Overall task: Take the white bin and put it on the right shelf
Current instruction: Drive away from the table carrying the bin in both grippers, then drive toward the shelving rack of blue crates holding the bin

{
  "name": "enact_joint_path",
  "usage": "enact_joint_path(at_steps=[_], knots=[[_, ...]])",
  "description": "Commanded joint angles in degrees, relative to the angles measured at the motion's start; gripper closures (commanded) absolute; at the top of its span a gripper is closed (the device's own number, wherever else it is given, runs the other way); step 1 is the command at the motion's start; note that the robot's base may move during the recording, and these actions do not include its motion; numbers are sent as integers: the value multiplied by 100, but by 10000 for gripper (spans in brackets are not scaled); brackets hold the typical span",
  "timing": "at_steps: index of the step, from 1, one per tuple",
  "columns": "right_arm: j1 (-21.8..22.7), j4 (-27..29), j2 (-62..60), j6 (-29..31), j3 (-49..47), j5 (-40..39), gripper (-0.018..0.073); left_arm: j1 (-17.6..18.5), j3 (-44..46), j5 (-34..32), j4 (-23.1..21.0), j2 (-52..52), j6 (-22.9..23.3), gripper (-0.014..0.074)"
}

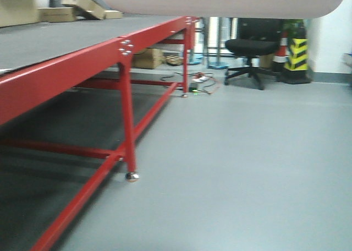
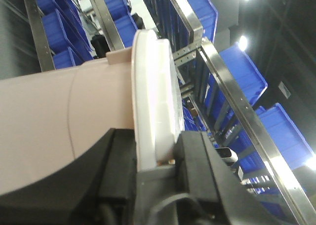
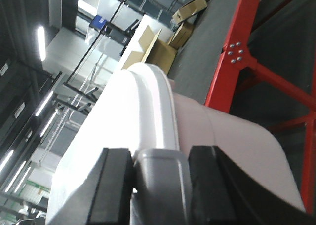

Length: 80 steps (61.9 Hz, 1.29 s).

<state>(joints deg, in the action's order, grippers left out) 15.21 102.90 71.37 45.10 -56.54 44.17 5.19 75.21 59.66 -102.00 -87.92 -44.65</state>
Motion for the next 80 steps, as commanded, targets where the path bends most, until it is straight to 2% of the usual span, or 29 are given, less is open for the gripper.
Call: enact_joint_path(at_steps=[1, 80], knots=[[-165, 548, -224, 31, -214, 896, 491, 259, 213, 1618, -593, 278, -130, 722], [-165, 548, -224, 31, -214, 896, 491, 259, 213, 1618, -593, 278, -130, 722]])
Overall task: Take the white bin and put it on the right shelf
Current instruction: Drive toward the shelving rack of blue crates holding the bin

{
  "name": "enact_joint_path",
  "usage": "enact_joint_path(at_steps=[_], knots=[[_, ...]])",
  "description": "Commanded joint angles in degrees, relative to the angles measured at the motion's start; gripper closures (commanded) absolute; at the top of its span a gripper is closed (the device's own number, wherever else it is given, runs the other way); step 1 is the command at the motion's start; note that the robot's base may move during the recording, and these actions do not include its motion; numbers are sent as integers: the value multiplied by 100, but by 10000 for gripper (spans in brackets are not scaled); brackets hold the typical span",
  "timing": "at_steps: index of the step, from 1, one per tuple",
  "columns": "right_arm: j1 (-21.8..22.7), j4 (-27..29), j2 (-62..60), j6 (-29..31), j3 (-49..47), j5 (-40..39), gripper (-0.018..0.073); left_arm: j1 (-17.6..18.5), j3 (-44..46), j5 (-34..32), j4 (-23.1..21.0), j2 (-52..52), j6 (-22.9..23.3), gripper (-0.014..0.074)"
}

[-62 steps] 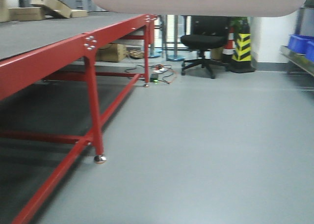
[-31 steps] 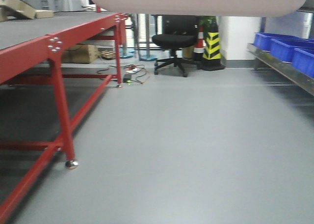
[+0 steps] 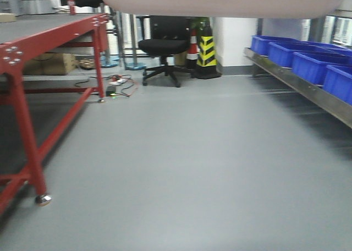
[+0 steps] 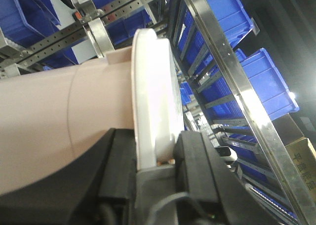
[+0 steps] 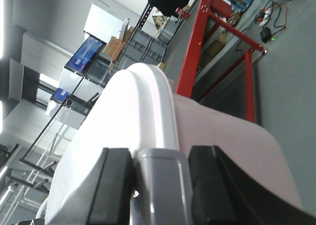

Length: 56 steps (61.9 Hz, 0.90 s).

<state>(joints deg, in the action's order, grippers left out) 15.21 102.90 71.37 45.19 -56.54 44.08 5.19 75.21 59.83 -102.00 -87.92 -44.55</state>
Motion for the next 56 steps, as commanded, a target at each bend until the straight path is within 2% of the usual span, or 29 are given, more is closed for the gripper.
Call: enact_joint_path(at_steps=[1, 56], knots=[[-165, 548, -224, 21, -214, 905, 491, 259, 213, 1602, -593, 278, -139, 722], [-165, 548, -224, 21, -214, 905, 491, 259, 213, 1602, -593, 278, -139, 722]])
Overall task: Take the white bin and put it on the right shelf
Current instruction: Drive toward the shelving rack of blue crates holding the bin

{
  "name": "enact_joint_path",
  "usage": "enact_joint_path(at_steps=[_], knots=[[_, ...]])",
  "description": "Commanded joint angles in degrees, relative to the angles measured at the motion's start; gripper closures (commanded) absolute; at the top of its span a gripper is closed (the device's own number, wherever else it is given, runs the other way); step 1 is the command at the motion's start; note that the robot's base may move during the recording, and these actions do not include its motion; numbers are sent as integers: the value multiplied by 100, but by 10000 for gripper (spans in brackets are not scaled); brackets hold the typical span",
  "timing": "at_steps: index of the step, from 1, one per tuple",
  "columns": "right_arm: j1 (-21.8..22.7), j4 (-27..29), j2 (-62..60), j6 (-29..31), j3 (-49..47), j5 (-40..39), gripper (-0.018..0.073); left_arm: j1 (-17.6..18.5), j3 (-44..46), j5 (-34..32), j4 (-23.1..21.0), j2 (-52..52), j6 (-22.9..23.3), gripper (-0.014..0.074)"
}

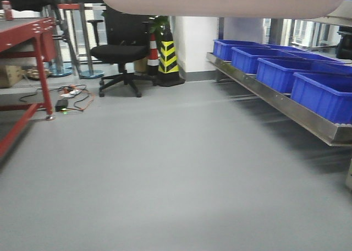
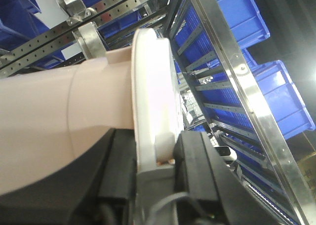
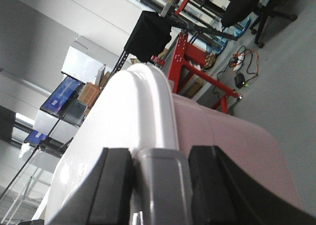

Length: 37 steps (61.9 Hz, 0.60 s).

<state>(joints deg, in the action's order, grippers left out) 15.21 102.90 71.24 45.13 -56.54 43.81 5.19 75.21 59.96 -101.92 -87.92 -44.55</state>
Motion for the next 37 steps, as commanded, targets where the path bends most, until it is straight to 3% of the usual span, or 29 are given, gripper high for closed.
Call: enact_joint_path(at_steps=[1, 37], knots=[[-165, 548, -211, 27, -214, 932, 491, 259, 213, 1589, -601, 278, -139, 722], [-165, 548, -211, 27, -214, 932, 491, 259, 213, 1589, -601, 278, -139, 722]])
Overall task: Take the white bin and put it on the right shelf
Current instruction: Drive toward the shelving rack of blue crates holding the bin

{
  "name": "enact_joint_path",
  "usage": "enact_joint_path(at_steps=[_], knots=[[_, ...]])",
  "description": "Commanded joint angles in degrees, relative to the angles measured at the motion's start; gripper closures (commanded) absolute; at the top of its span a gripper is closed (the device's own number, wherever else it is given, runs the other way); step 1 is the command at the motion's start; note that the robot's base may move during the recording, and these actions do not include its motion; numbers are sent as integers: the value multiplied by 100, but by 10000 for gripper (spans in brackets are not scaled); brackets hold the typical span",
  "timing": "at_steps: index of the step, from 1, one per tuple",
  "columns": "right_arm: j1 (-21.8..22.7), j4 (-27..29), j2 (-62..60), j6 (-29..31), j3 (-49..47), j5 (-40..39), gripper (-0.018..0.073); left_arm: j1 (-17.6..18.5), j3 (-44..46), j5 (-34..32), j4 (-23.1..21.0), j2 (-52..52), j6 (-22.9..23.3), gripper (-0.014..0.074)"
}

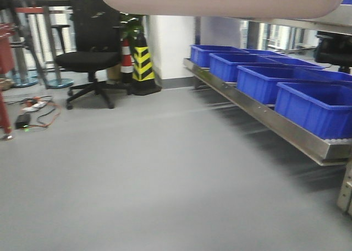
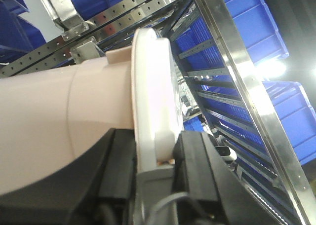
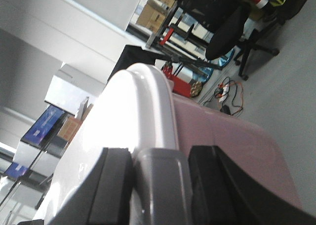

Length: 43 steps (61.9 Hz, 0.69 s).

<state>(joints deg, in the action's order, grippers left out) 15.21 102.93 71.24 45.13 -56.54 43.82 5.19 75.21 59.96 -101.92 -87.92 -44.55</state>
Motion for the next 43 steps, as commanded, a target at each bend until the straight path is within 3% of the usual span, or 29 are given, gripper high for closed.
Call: enact_joint_path(at_steps=[1, 43], knots=[[-165, 546, -211, 27, -214, 931, 491, 259, 213, 1589, -601, 278, -139, 722], [-165, 546, -211, 27, -214, 931, 491, 259, 213, 1589, -601, 278, -139, 722]])
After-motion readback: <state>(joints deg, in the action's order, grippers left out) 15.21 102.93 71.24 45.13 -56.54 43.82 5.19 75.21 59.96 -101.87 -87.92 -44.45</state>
